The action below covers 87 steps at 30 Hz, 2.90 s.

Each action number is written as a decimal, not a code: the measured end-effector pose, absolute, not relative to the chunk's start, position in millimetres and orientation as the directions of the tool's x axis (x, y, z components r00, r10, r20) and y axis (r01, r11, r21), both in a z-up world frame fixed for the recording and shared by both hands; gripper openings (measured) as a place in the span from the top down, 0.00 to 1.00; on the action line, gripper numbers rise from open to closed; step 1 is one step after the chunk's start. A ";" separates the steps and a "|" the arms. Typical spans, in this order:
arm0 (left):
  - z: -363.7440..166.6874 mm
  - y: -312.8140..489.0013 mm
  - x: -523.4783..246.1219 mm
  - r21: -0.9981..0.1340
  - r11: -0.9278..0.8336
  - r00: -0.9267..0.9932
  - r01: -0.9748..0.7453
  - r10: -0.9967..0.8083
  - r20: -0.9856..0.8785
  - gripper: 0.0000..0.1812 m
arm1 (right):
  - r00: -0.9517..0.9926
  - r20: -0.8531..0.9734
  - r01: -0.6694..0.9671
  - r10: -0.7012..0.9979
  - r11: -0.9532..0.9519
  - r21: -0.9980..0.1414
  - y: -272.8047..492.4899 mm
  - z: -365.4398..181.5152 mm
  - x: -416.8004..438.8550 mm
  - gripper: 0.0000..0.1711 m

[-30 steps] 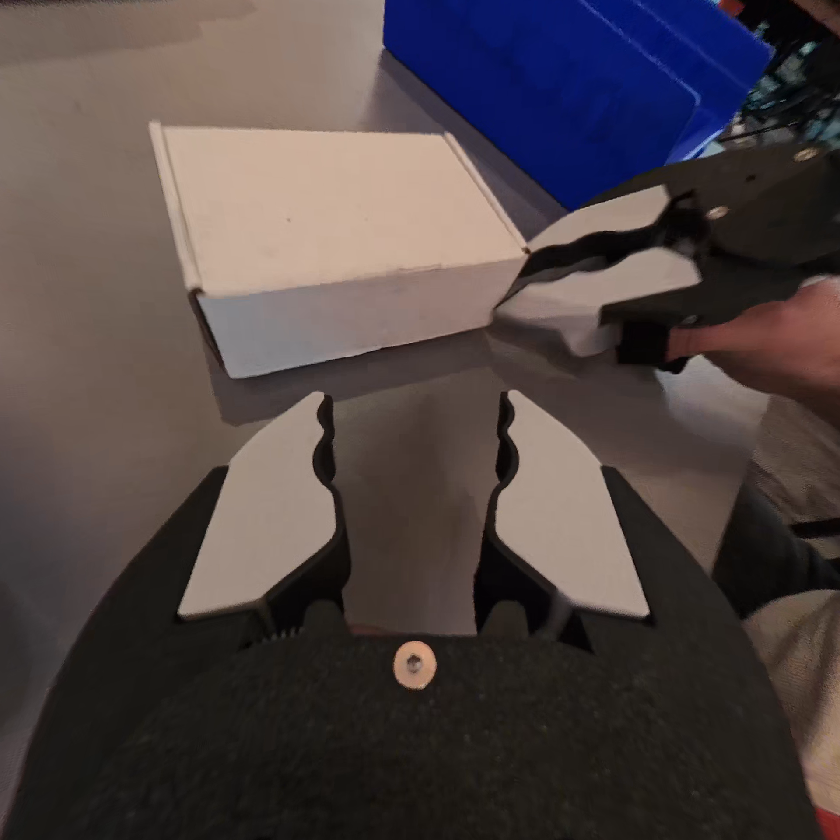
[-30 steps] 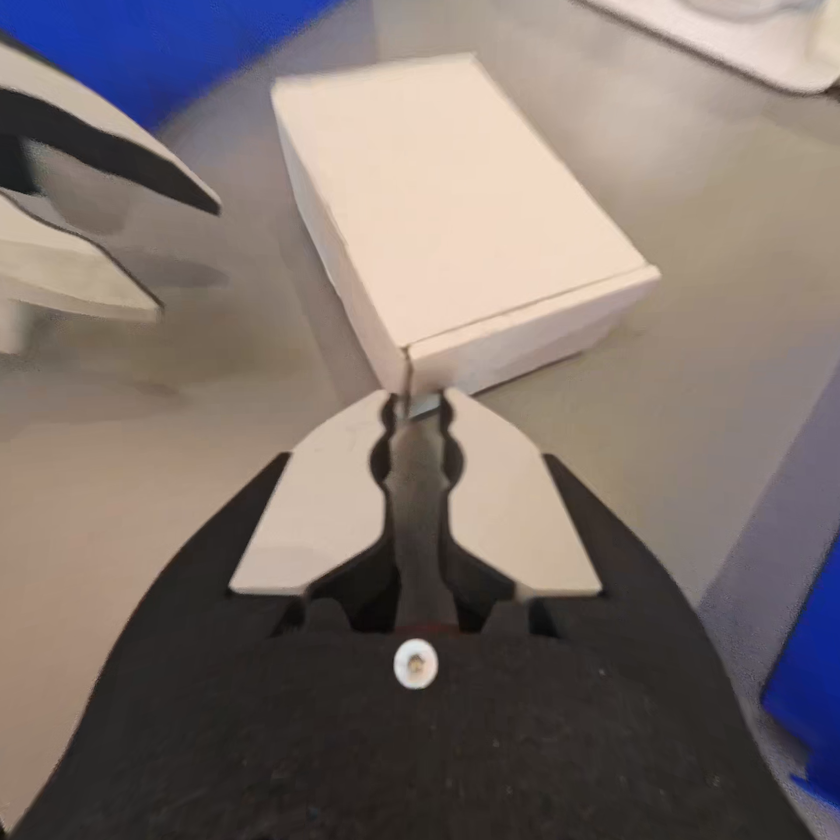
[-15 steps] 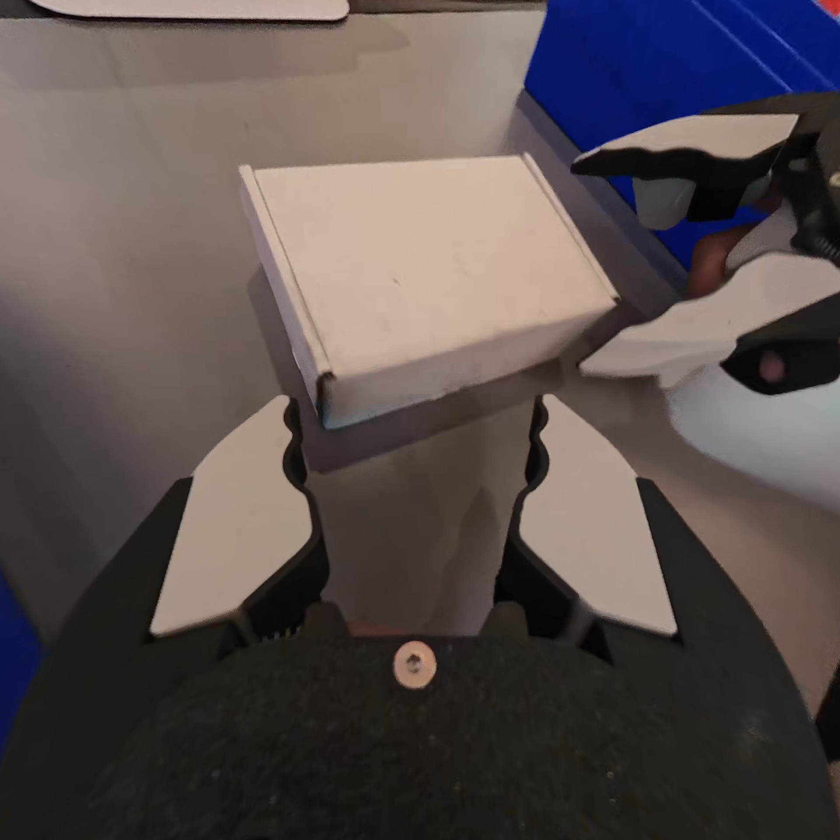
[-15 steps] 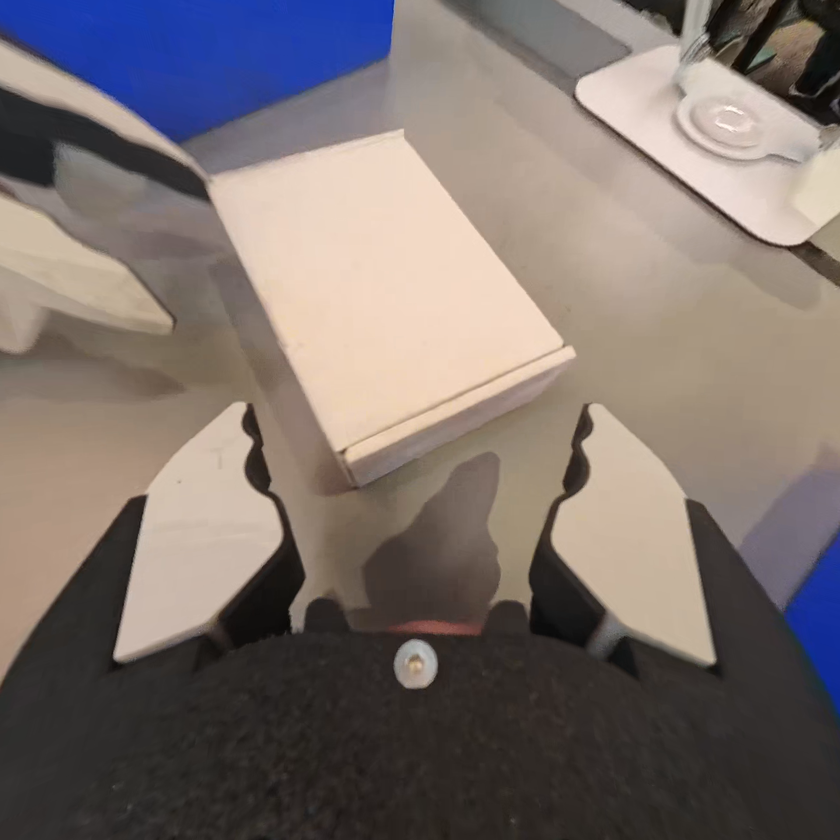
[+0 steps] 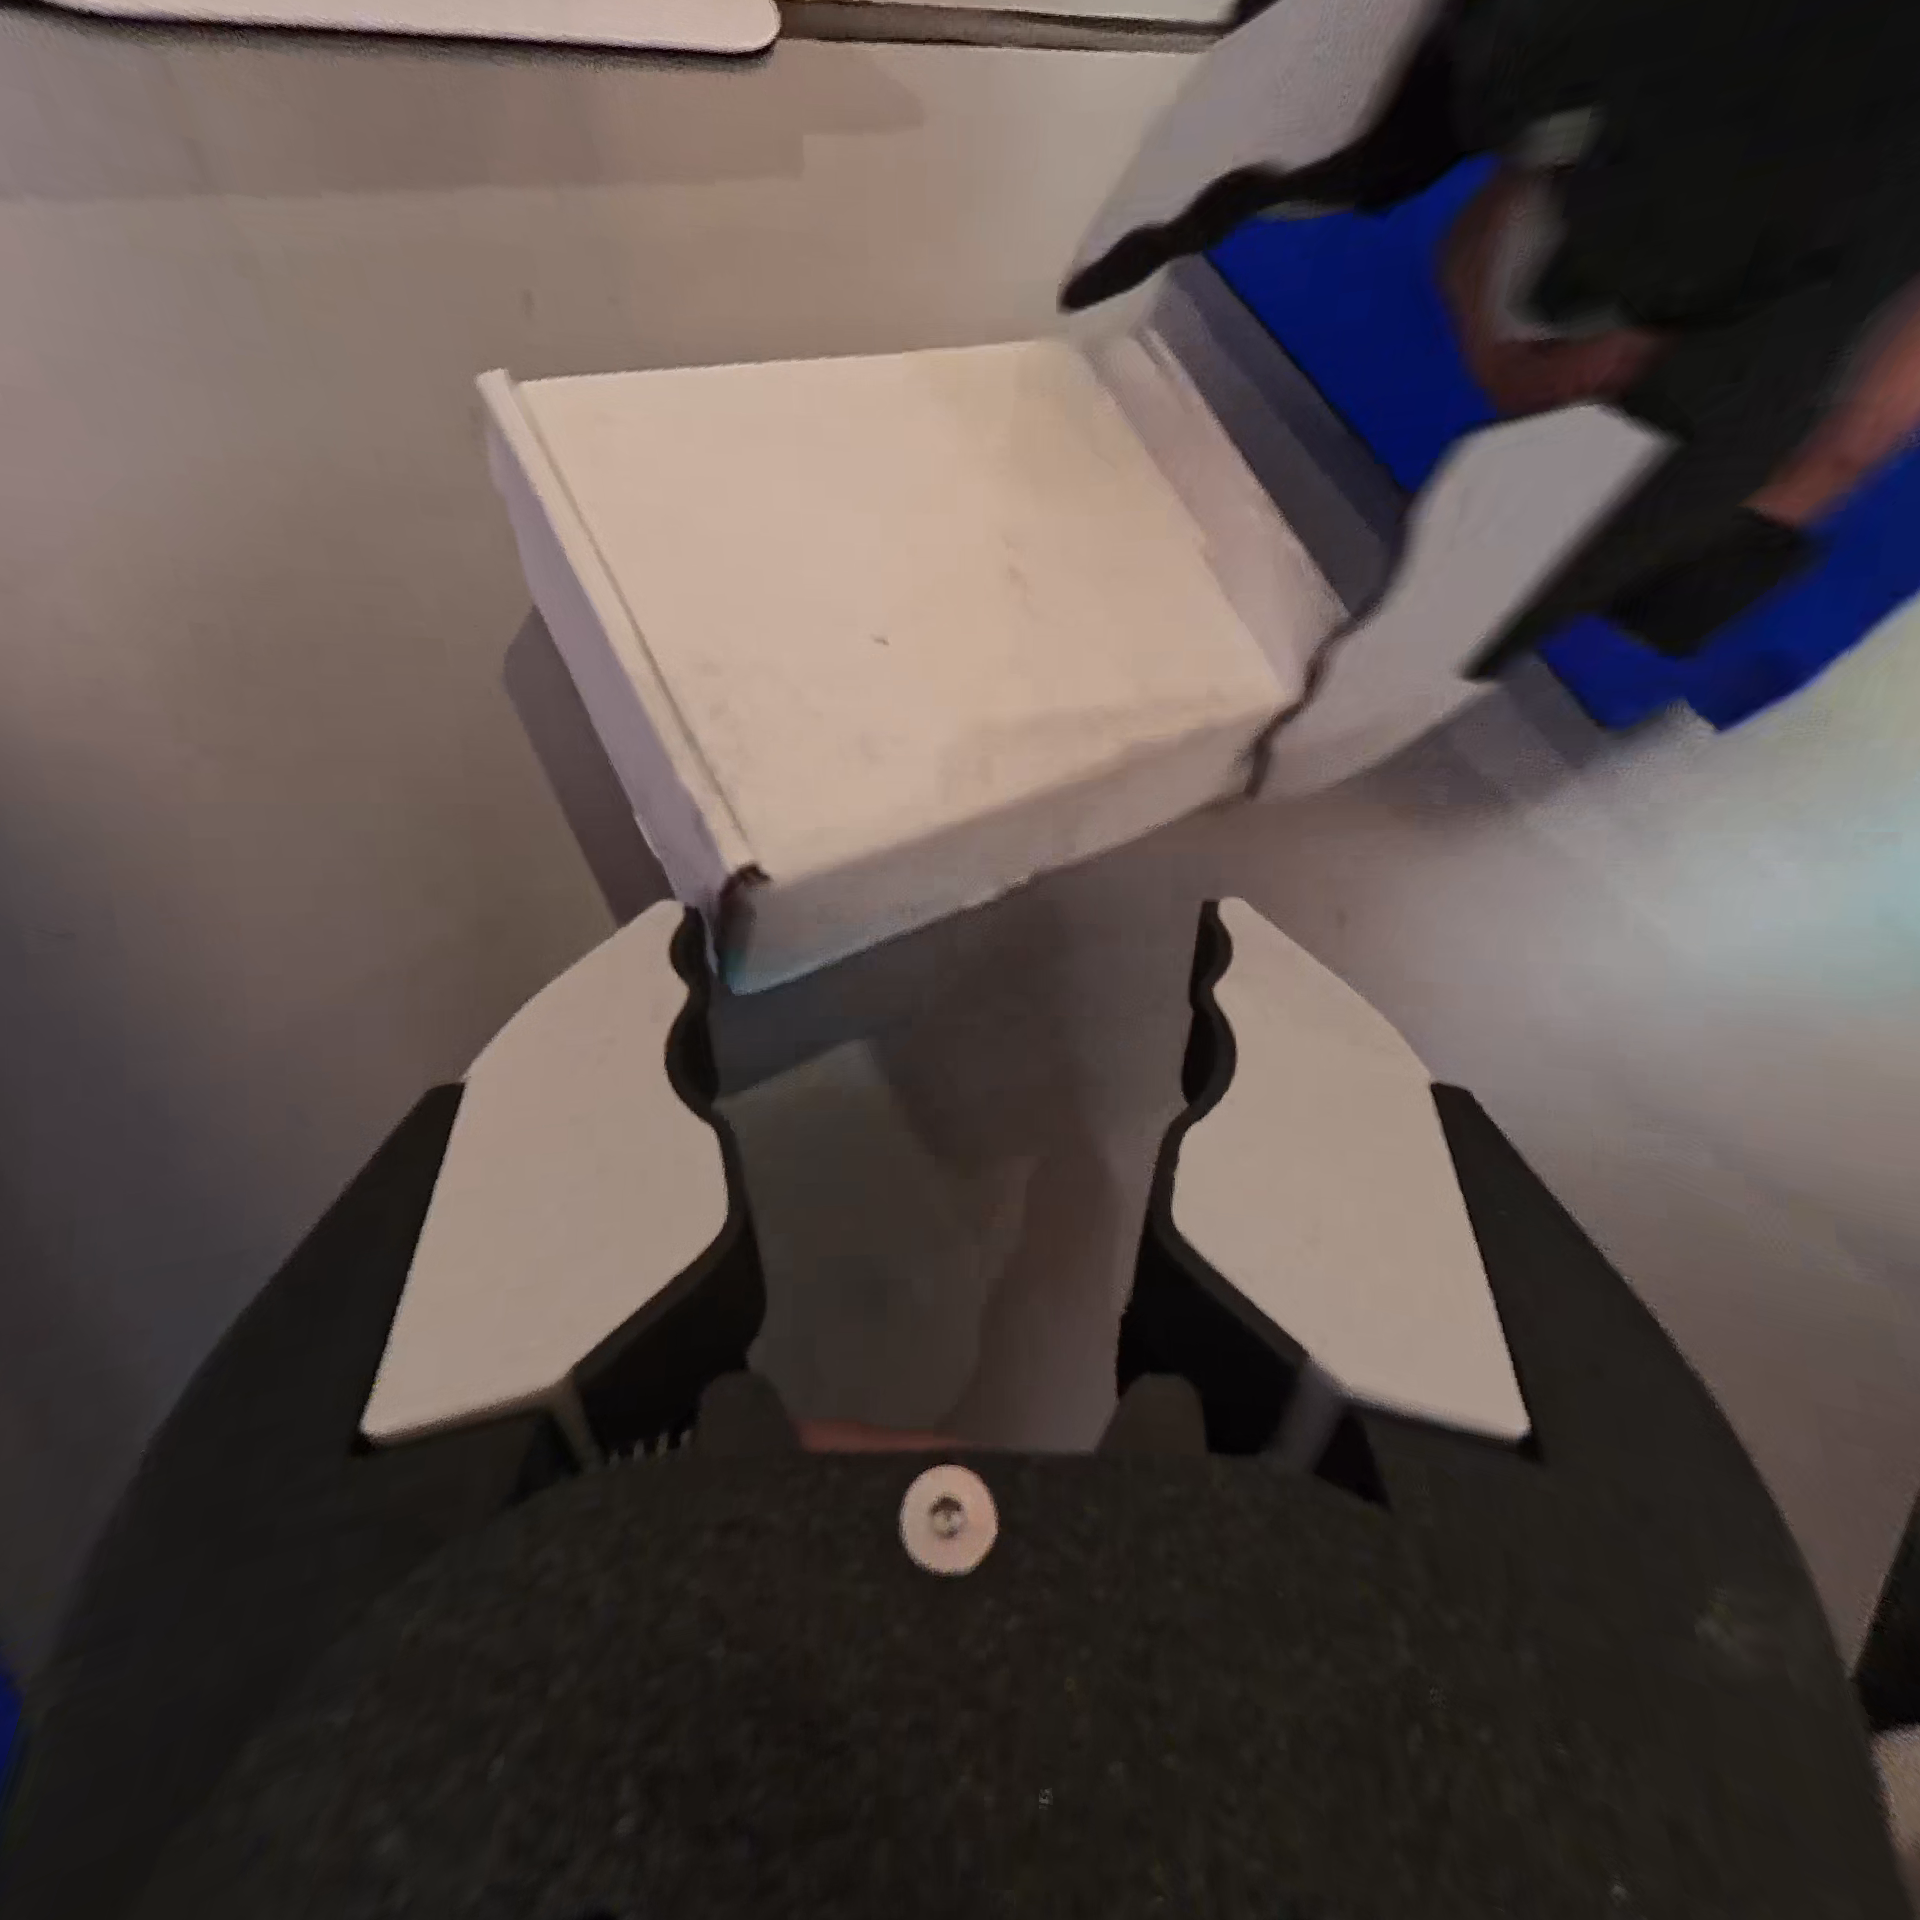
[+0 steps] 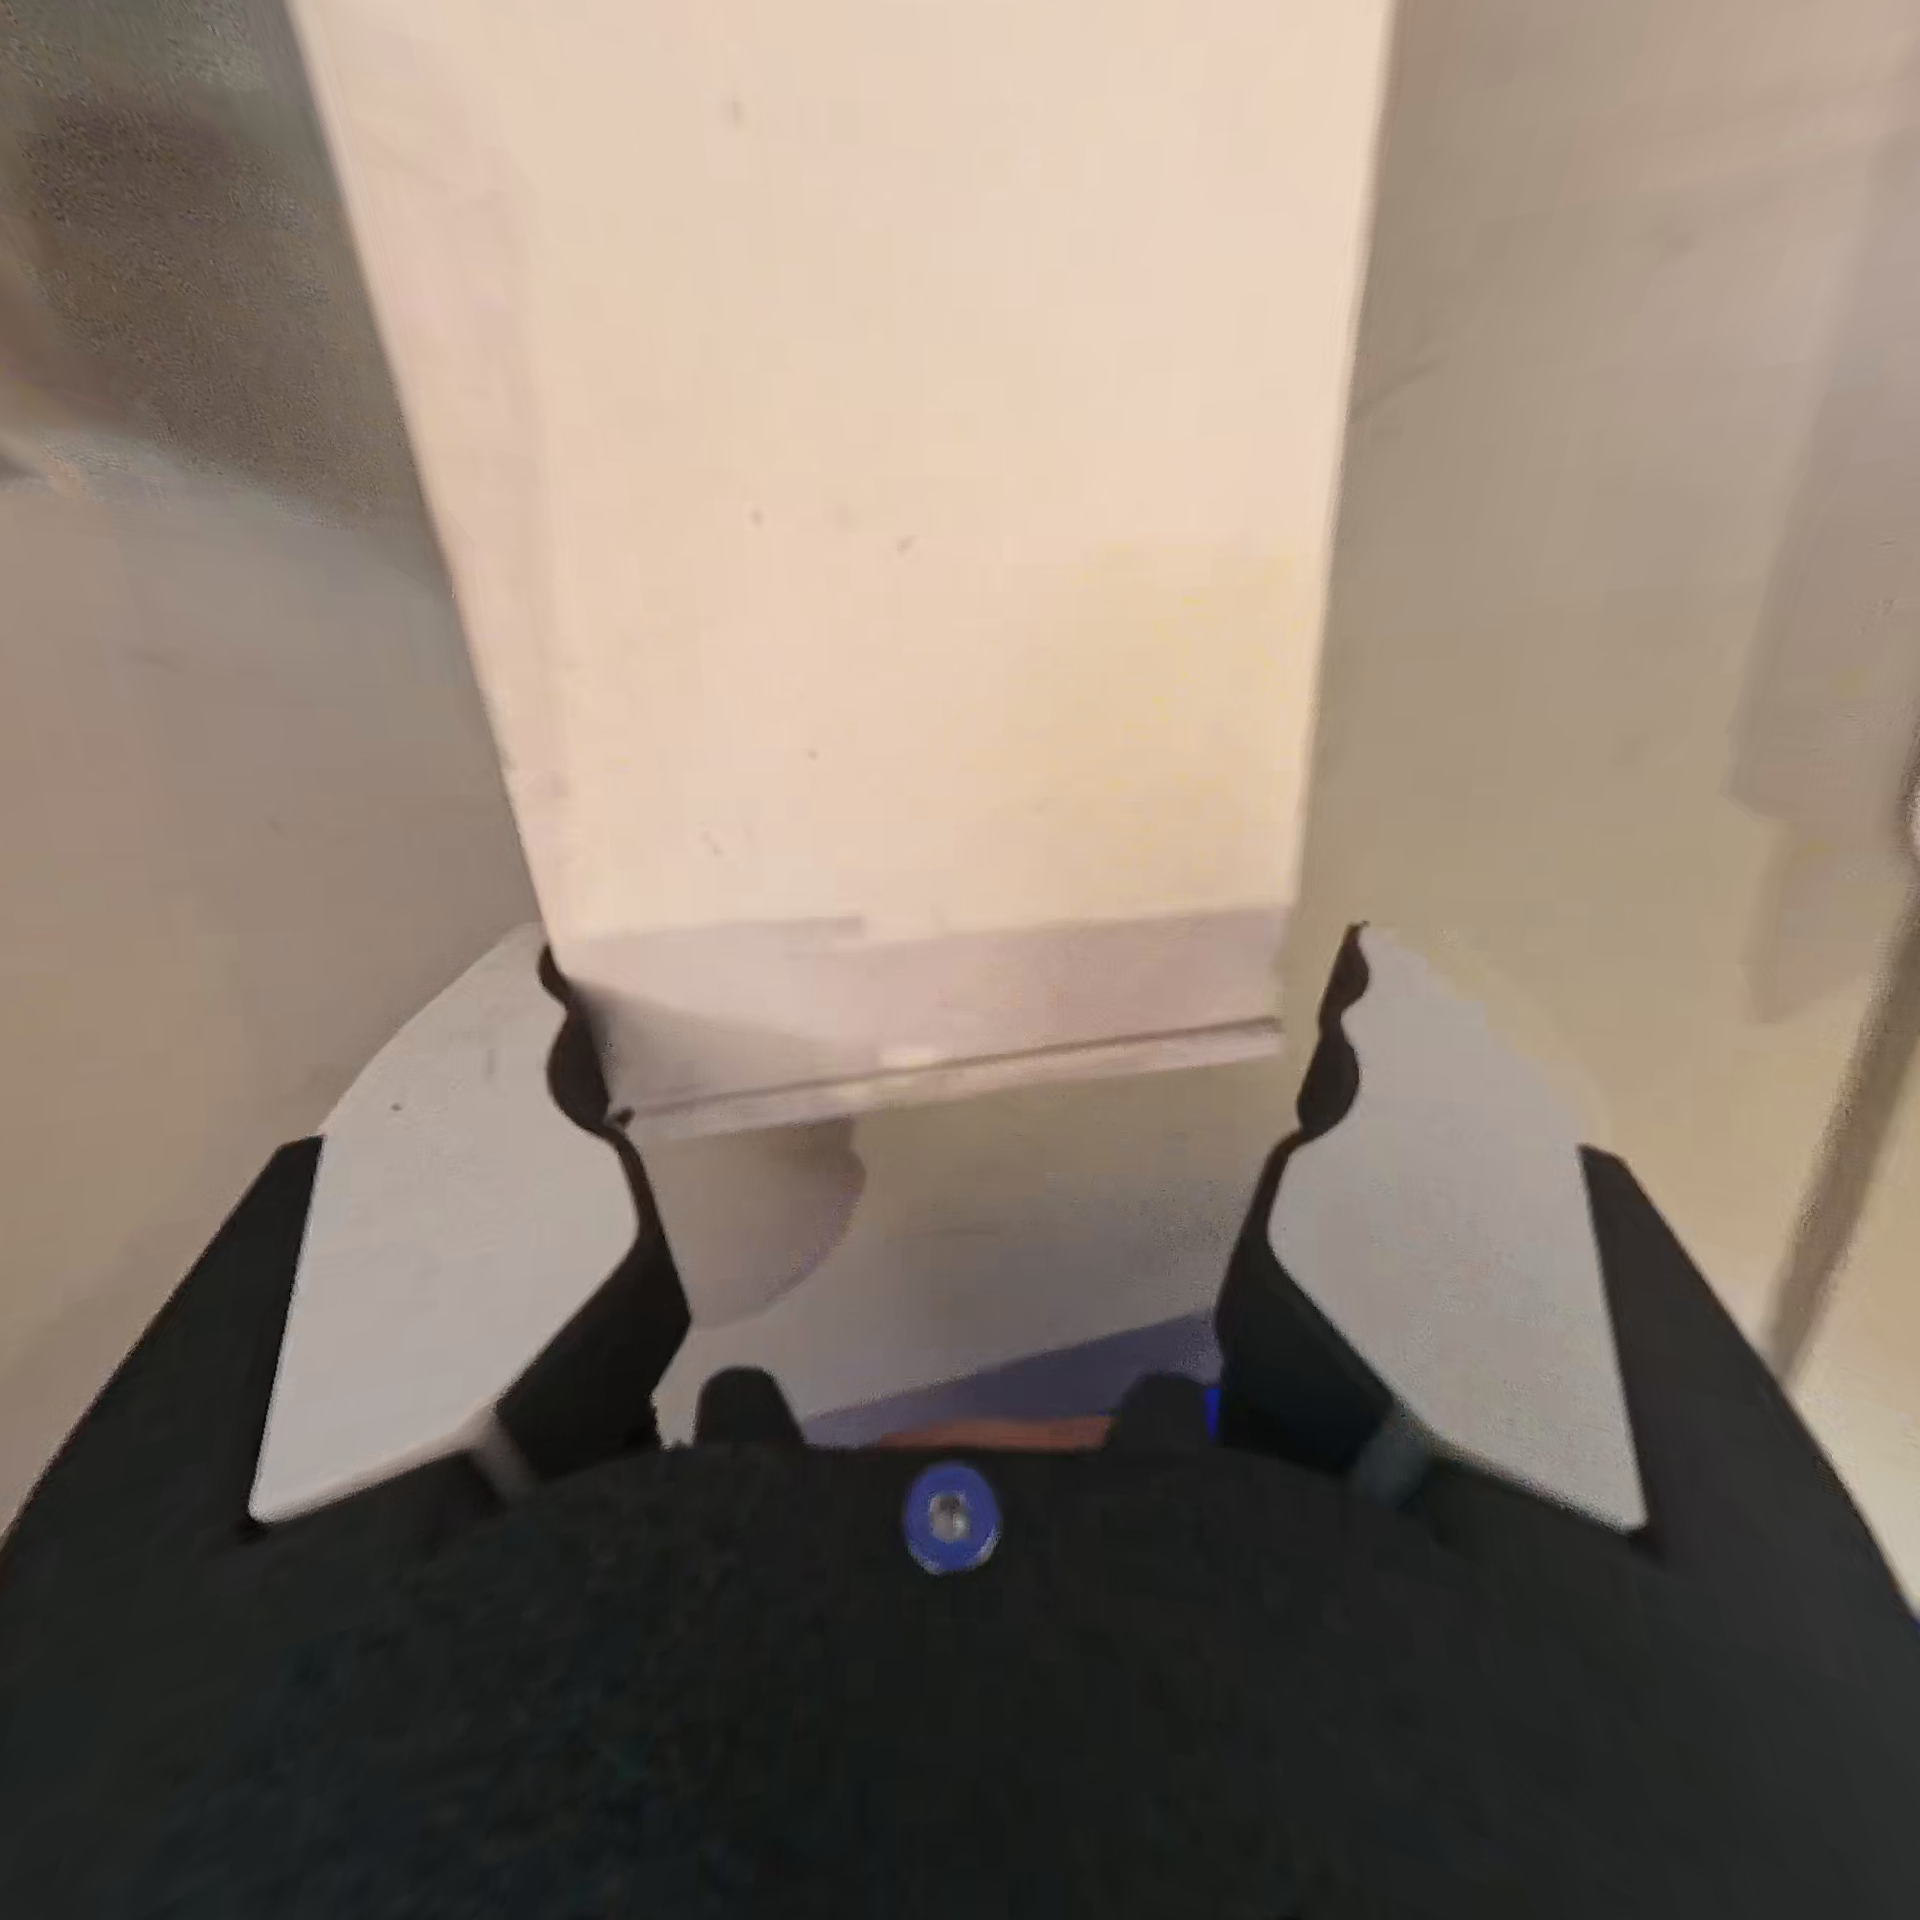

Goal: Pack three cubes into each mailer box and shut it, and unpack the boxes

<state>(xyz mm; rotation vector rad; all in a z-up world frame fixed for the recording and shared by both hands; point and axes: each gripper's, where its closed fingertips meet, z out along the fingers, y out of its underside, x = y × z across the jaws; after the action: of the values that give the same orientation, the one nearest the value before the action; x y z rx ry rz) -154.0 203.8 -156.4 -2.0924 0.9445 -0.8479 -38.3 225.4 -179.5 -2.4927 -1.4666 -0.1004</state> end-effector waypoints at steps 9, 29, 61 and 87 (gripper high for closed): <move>-141.0 183.9 -192.5 -0.823 -0.333 0.512 -0.461 -0.857 0.060 0.52 | 0.532 0.076 0.839 0.843 -0.513 -0.184 202.3 -195.3 -36.6 0.17; -130.9 156.3 -151.8 -0.845 0.036 0.168 -0.534 -0.975 -0.148 0.50 | 0.433 -0.726 0.716 0.535 -0.693 -0.083 96.7 -148.9 -90.8 0.18; -75.2 165.6 -200.6 -0.447 0.425 -0.118 -0.787 -0.815 -0.567 0.64 | 0.729 -0.053 0.238 0.682 -0.325 -0.915 132.3 -139.8 -98.3 0.56; -71.6 174.7 -193.2 -0.332 0.492 -0.154 -0.804 -0.713 -0.684 0.61 | 0.698 -0.022 0.286 0.716 -0.306 -0.908 129.8 -141.0 -95.8 0.60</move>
<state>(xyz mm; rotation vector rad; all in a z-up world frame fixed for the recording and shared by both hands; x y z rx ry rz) -193.2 174.7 -71.6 -1.2582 1.9038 0.1379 -95.8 129.8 -141.0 -1.8876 -0.7805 0.5290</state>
